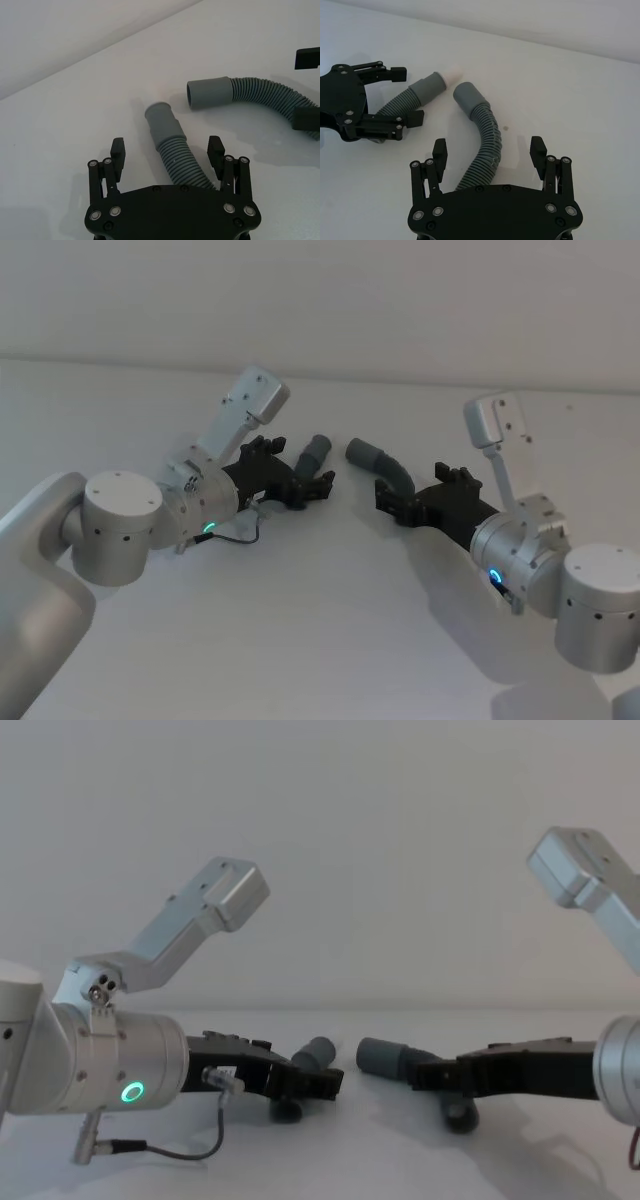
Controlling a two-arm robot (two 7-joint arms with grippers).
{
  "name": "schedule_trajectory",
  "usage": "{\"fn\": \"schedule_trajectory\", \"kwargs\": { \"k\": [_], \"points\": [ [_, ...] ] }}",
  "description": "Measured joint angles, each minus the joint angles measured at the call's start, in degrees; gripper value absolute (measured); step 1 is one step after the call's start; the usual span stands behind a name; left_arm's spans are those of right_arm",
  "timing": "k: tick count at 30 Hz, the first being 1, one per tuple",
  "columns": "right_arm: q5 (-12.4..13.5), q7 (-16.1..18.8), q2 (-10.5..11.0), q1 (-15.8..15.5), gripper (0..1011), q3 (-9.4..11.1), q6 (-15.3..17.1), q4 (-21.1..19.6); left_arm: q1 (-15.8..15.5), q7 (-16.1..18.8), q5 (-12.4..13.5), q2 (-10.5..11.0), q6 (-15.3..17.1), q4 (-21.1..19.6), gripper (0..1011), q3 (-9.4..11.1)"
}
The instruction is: Use both hands to pick up one end of the pipe from the table, align the ends, and insert them.
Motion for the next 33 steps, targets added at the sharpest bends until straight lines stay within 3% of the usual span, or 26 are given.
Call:
{"fn": "schedule_trajectory", "kwargs": {
  "k": [13, 33],
  "points": [
    [-0.92, 0.36, -0.91, 0.77, 1010, -0.64, 0.94, 0.81, 0.20, -0.50, 0.01, -0.13, 2.86, -1.13, 1001, -0.73],
    [-2.64, 1.17, -1.36, 1.63, 1010, -1.36, 1.61, 1.45, 0.85, 3.29, -2.36, -3.30, 10.30, -4.33, 1001, -5.37]
  ]
}}
